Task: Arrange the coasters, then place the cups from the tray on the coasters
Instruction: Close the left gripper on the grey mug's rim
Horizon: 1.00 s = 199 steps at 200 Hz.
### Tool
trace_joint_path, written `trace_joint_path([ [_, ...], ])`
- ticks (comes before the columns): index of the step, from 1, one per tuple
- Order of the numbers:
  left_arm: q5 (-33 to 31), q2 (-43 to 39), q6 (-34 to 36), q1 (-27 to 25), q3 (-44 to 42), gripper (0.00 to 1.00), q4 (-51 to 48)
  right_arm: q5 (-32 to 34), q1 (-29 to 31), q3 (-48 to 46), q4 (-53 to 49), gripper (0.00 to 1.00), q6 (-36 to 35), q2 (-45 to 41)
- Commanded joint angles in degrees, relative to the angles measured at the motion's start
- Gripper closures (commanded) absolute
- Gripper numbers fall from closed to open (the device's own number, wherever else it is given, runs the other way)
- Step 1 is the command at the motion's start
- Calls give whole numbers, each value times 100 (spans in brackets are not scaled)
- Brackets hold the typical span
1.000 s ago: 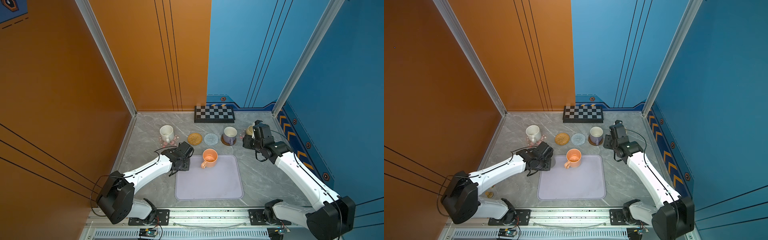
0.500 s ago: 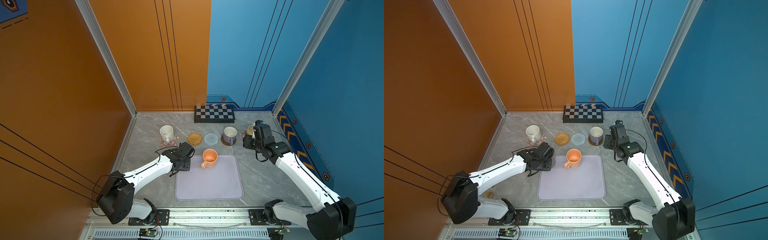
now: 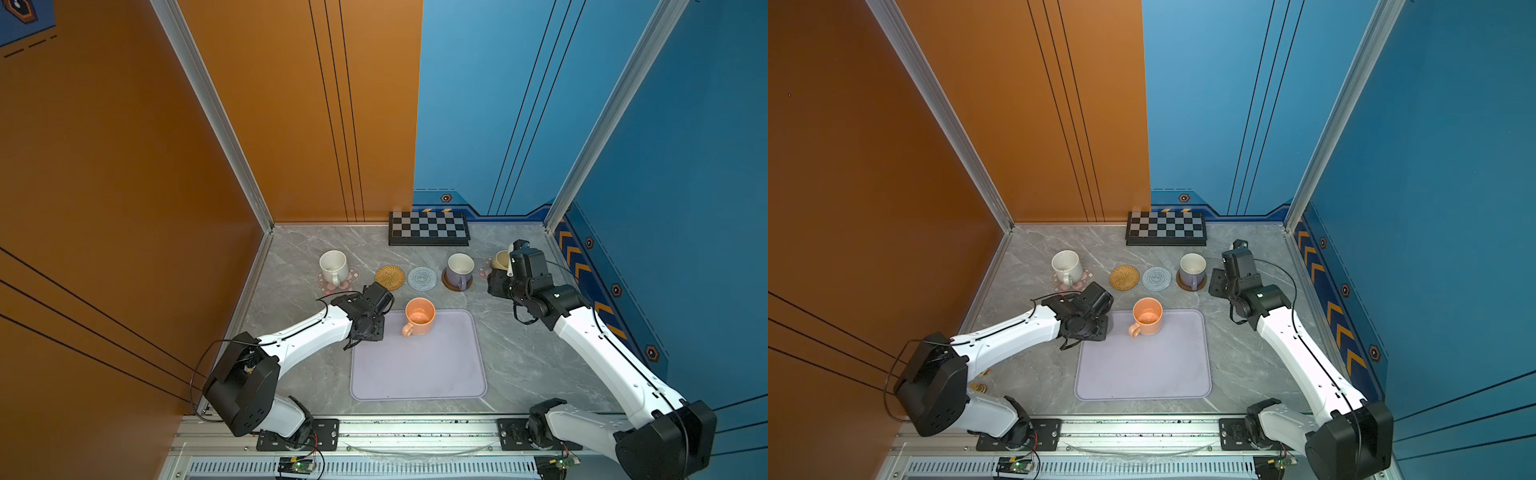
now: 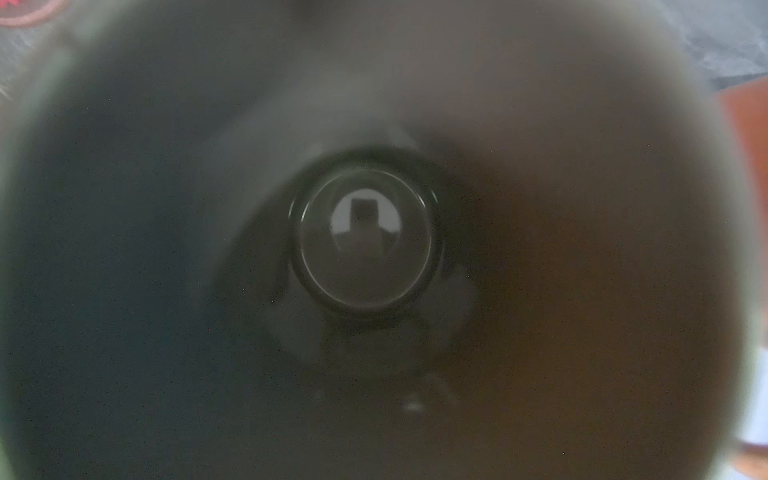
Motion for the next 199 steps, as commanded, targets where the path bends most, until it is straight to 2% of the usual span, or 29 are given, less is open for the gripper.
trace_joint_path([
  [1, 8, 57, -83, -21, 83, 69, 76, -48, -56, -93, -95, 42, 56, -142],
  [78, -63, 98, -84, -39, 43, 86, 86, -66, -83, -66, -148, 42, 75, -188],
  [116, -106, -26, -106, -61, -50, 100, 85, -81, -83, -45, -146, 42, 106, -179],
  [199, -482, -31, -491, -489, -449, 100, 228, -208, -84, -192, -148, 42, 216, -227],
])
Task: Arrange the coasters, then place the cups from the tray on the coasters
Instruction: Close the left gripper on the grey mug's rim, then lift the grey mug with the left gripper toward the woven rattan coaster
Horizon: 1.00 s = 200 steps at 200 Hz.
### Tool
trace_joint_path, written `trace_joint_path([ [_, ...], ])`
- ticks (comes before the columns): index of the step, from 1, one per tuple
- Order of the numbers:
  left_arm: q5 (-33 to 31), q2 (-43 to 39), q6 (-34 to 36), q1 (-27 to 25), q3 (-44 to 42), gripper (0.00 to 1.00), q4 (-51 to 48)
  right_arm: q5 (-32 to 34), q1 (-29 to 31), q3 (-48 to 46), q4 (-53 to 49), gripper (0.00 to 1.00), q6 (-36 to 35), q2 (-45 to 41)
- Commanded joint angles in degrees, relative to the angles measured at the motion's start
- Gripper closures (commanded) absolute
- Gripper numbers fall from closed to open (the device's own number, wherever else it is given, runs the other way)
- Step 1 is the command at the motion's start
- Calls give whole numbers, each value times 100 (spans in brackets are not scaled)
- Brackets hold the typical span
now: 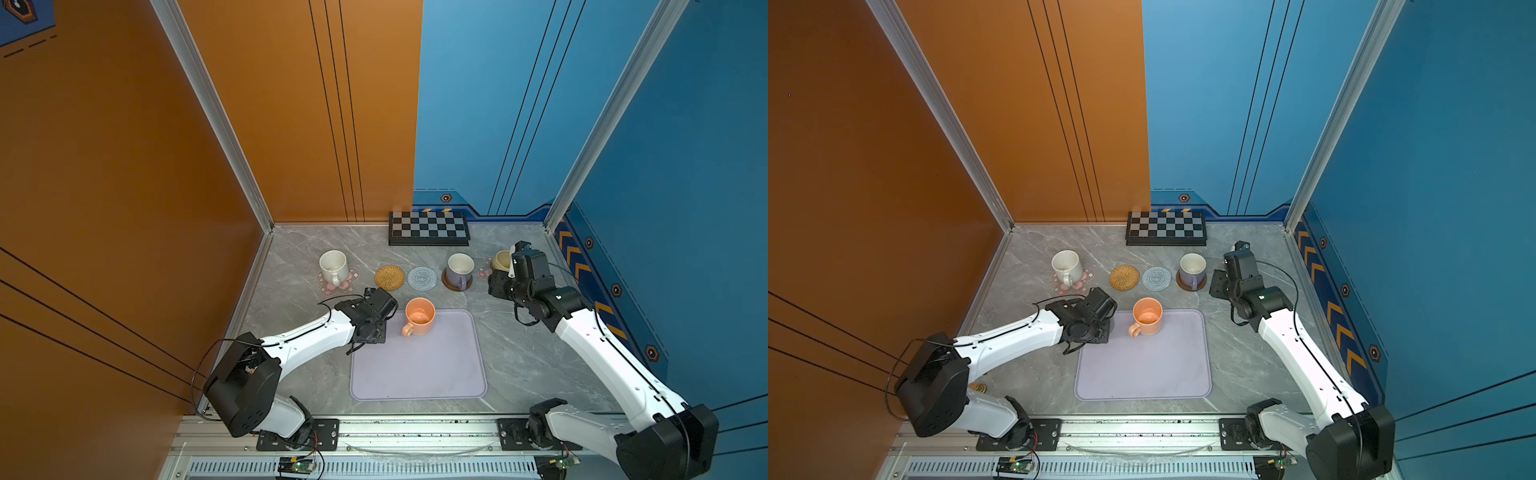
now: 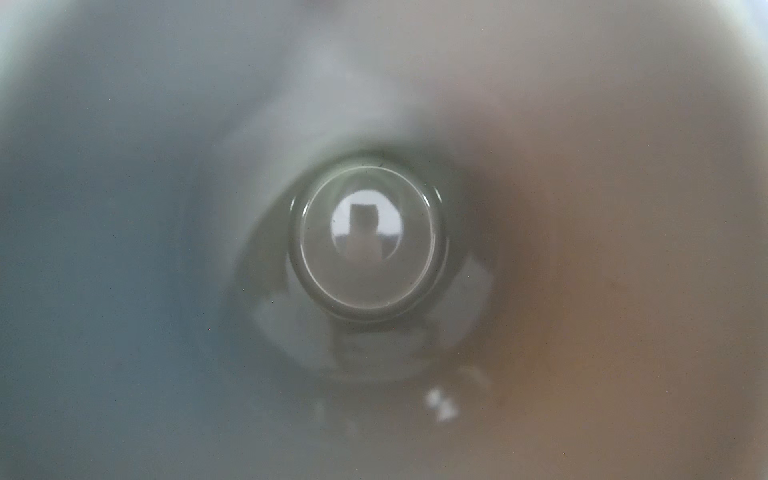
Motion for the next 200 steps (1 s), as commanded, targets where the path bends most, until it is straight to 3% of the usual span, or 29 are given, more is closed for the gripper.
trace_joint_path([
  [1, -88, -14, -115, -135, -206, 100, -44, -79, -36, -84, -130, 43, 105, -133],
  [77, -76, -144, -137, -409, -468, 100, 328, -111, -31, -103, -130, 43, 140, -216],
  [200, -230, -897, 166, -59, -215, 100, 73, -275, -32, 48, -130, 43, 77, -19],
])
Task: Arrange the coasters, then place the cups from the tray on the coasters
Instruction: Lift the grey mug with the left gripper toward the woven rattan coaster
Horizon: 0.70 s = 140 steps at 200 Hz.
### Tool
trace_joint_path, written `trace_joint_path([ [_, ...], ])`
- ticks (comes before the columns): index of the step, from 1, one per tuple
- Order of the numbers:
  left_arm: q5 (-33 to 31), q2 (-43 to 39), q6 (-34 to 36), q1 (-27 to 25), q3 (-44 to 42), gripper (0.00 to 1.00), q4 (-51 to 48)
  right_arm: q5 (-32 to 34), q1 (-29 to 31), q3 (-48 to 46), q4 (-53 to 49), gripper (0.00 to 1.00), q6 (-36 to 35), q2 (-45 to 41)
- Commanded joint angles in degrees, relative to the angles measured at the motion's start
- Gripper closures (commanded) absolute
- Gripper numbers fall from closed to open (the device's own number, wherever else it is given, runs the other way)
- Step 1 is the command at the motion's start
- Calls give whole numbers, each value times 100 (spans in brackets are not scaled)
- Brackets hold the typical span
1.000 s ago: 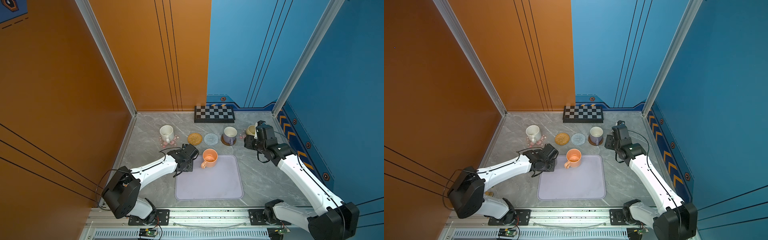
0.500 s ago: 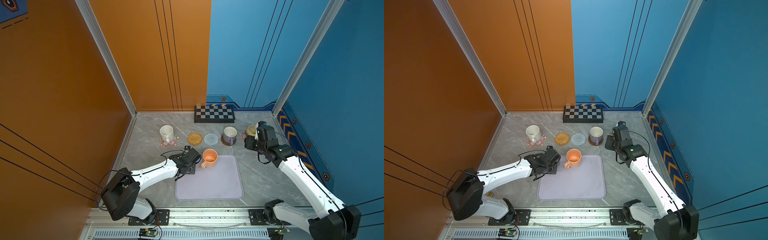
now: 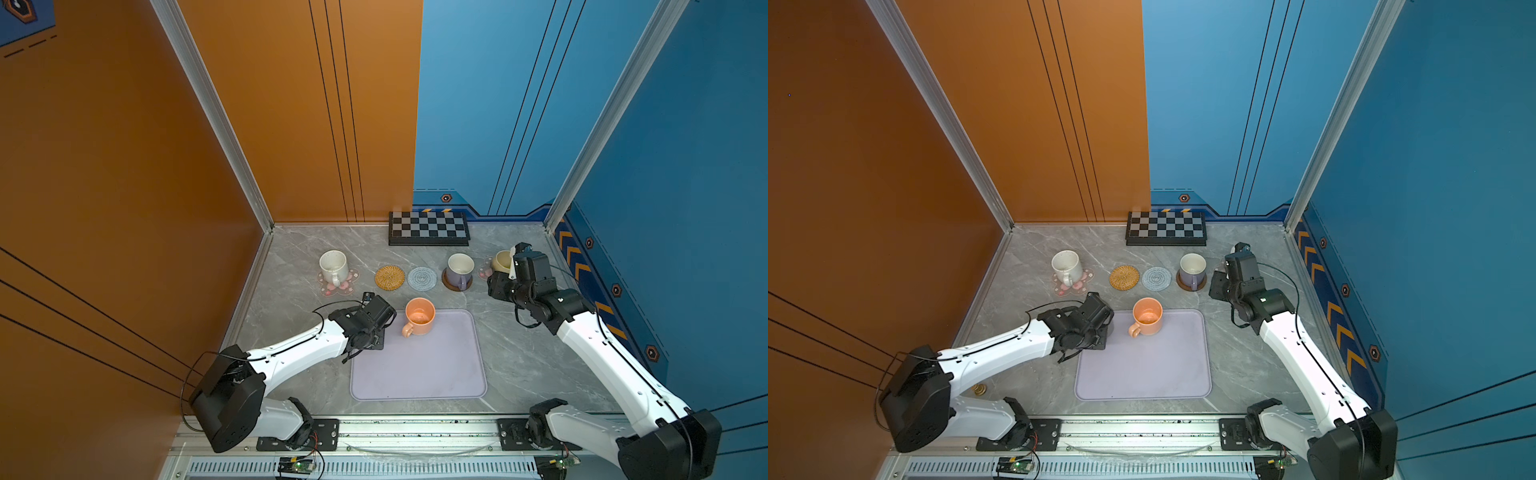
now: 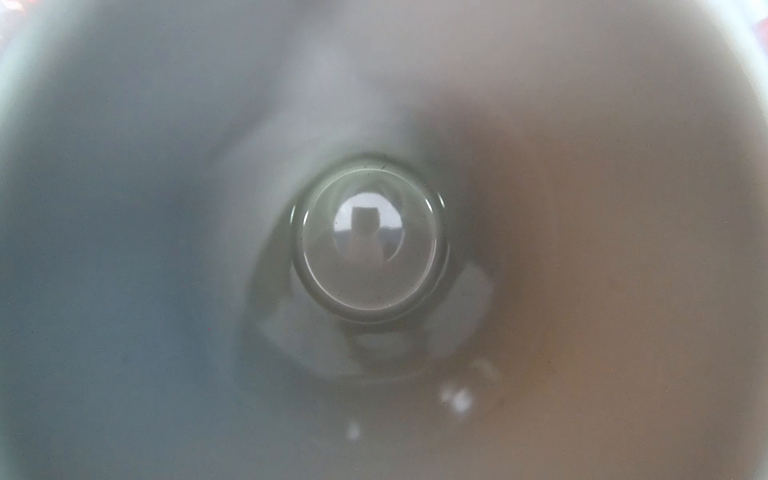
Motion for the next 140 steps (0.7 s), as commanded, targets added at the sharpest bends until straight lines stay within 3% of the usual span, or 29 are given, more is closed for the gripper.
trace_joint_path([
  [1, -132, -255, 150, 56, 134, 100, 75, -99, -30, 98, -128, 43, 32, 66],
  [140, -243, -379, 569, 300, 631, 100, -111, -326, -35, 221, -137, 41, -201, 22],
])
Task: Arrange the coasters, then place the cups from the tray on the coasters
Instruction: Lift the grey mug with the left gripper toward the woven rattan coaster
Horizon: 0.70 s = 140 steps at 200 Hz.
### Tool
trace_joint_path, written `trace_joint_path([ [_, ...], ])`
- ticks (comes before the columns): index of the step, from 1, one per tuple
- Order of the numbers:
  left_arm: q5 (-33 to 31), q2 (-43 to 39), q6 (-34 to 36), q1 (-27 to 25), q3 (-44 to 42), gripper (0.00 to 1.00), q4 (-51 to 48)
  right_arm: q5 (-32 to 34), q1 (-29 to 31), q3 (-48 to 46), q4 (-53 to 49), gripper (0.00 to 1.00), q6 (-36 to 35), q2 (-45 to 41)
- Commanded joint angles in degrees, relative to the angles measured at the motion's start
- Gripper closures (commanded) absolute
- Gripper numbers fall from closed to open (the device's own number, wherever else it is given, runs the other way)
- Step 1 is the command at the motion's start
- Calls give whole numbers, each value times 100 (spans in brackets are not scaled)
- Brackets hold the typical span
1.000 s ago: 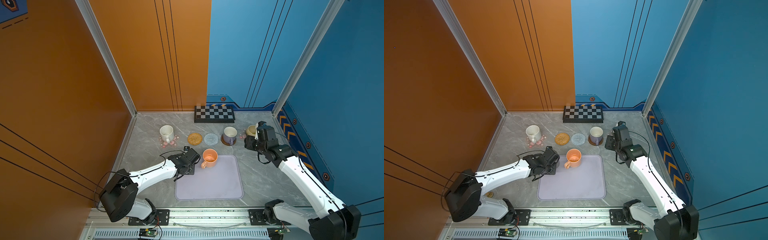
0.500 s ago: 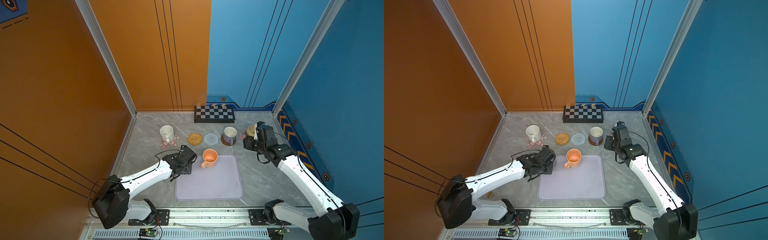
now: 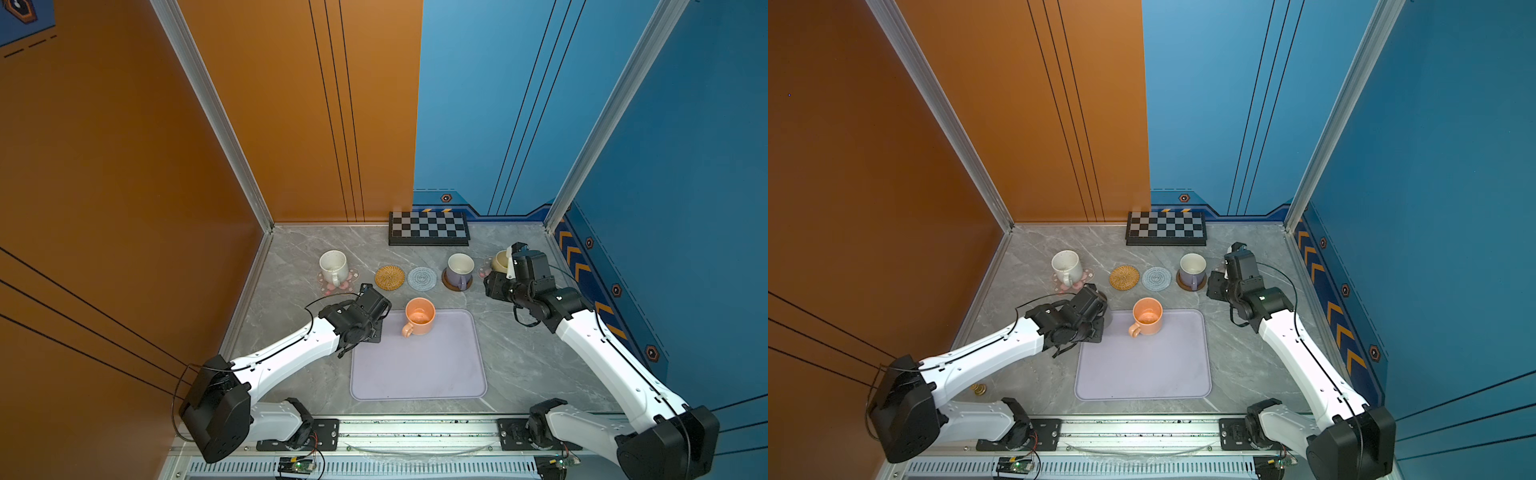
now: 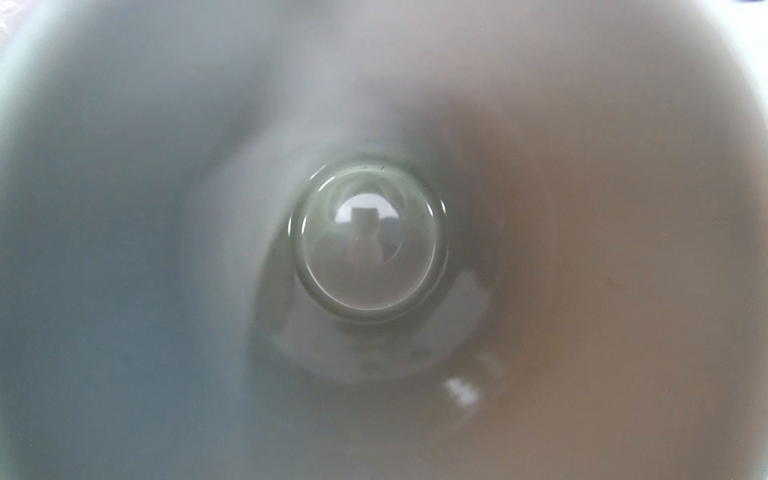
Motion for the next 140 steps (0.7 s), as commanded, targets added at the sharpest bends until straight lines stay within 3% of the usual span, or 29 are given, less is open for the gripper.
trace_joint_path([
  [1, -231, -95, 161, 106, 310, 100, 97, -53, -29, 182, -137, 41, -133, -32],
  [140, 189, 568, 710, 599, 1239, 100, 110, -190, -82, 278, -246, 35, -321, 38],
])
